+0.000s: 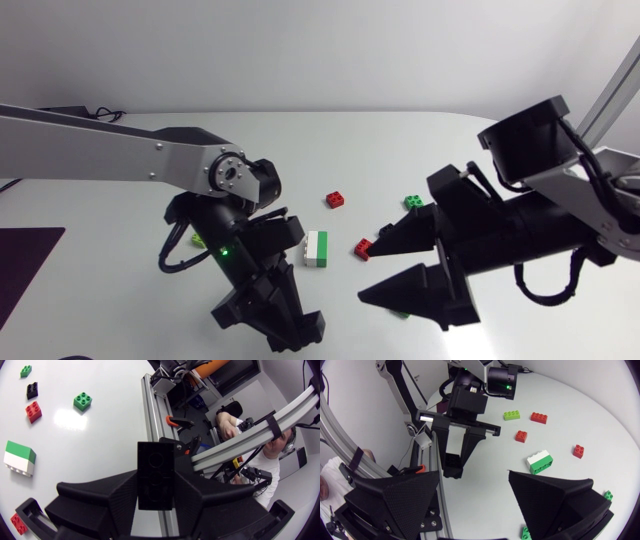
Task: Separate the duplo bricks
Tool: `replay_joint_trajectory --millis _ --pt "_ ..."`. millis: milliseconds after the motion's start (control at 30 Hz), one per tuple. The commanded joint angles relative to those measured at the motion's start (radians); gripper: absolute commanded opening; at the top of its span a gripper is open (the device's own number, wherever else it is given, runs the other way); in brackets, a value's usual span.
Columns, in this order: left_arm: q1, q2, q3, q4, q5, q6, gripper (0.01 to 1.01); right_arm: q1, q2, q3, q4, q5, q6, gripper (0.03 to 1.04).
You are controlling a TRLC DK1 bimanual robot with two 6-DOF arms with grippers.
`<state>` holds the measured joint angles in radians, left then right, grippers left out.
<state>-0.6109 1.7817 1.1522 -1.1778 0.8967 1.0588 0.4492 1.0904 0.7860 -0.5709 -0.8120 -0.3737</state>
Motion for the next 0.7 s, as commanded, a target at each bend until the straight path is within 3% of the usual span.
replay_joint_trajectory --millis 0,300,667 --pt "-0.004 0.044 0.06 0.012 -0.005 0.041 0.205 -0.041 0.063 0.029 -0.041 -0.044 0.01 0.99" --pt "-0.023 0.107 0.198 0.01 -0.021 0.024 0.205 -0.079 0.193 0.05 -0.076 -0.174 -0.002 0.98" --pt "-0.02 0.154 0.3 -0.063 0.008 0.038 0.205 -0.075 0.213 0.047 -0.057 -0.179 -0.019 0.96"
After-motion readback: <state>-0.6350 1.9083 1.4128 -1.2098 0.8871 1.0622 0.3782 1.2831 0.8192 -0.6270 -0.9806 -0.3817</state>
